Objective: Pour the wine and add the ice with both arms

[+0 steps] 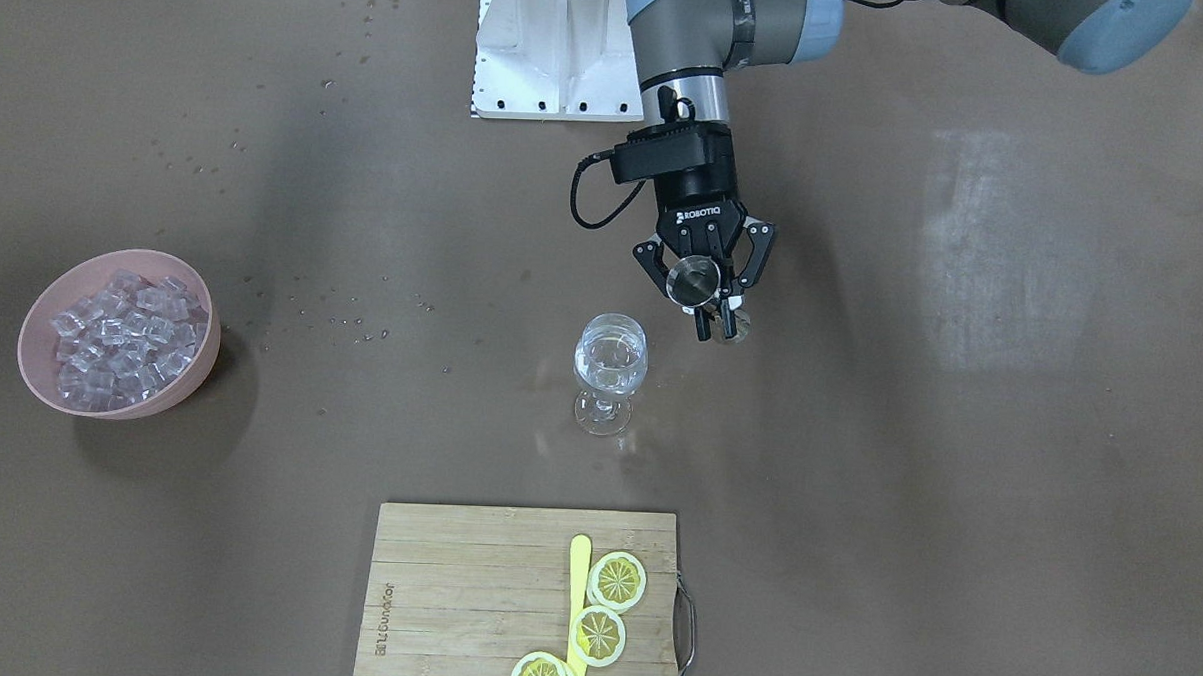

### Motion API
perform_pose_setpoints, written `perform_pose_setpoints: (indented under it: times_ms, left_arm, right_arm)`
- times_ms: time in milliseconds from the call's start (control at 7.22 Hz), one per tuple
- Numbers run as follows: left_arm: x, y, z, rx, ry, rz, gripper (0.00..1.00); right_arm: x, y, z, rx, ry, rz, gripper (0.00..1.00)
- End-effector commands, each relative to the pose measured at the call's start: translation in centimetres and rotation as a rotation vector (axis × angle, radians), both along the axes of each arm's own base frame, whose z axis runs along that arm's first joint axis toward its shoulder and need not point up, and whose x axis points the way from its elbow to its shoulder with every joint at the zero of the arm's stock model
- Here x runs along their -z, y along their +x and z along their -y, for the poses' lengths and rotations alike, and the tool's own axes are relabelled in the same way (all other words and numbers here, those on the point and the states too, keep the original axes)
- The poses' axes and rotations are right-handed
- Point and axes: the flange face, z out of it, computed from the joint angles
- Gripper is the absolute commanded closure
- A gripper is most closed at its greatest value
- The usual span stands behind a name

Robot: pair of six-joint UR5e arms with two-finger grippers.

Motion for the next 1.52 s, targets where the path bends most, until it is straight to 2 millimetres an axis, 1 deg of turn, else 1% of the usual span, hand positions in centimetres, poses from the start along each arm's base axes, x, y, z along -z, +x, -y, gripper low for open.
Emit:
perform_pose_setpoints:
  times_ms: [0, 139, 277, 416, 554, 693, 831, 970, 1108, 1247, 1385]
  left_arm:
    - [-2.3, -1.8, 0.6, 0.002, -0.016, -0.136, 0.91]
    - [-3.4, -2.8, 1.5, 0.010, -0.065, -0.214, 0.91]
    - [-4.2, -3.9, 2.0, -0.006, -0.080, -0.259, 0.91]
    - [-5.4, -5.4, 2.5, -0.031, -0.116, -0.282, 0.91]
    - [-7.4, -7.2, 3.4, -0.041, -0.169, -0.287, 0.91]
    - [-9.4, -9.4, 4.3, -0.028, -0.193, -0.290, 0.91]
    - [-11.5, -11.7, 5.2, -0.037, -0.202, -0.330, 0.91]
    - [-13.3, -14.0, 5.7, -0.019, -0.187, -0.356, 0.91]
    - [-15.2, -16.1, 6.4, 0.013, -0.167, -0.375, 0.91]
    - [-17.4, -18.8, 7.2, 0.050, -0.134, -0.403, 0.91]
    - [-21.1, -21.6, 8.2, 0.090, -0.102, -0.429, 0.91]
  right_arm:
    - [2.6, -1.9, 0.9, -0.013, -0.031, 0.017, 1.00]
    - [5.0, -4.0, 1.0, -0.027, -0.054, 0.039, 1.00]
    - [6.7, -5.8, 1.2, -0.025, -0.062, 0.052, 1.00]
    - [8.4, -7.7, 1.2, -0.028, -0.075, 0.064, 1.00]
    - [10.4, -10.2, 0.9, -0.038, -0.095, 0.078, 1.00]
    - [13.7, -13.5, 0.2, -0.058, -0.107, 0.091, 1.00]
    - [15.7, -17.0, -1.0, -0.067, -0.120, 0.095, 1.00]
    - [17.0, -20.3, -2.4, -0.075, -0.131, 0.092, 1.00]
    - [17.9, -24.1, -4.1, -0.084, -0.136, 0.077, 1.00]
    - [18.5, -27.6, -5.9, -0.082, -0.123, 0.099, 1.00]
    - [18.9, -30.6, -7.0, -0.089, -0.132, 0.116, 1.00]
